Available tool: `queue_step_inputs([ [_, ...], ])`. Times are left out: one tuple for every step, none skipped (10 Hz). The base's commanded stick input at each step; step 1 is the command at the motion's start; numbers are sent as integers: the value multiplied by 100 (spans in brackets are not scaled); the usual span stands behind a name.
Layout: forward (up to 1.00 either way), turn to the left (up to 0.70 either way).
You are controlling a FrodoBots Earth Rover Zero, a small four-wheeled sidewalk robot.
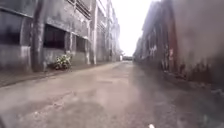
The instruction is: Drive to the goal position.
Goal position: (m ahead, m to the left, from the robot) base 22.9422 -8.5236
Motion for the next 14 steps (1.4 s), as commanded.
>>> queue_step_inputs([
  [50, -22],
  [50, -3],
  [50, 0],
  [50, 0],
  [50, 0],
  [50, 0],
  [50, 0],
  [50, 0],
  [50, 0],
  [50, 0],
  [50, 0],
  [50, 0],
  [50, 0],
  [50, 0],
])
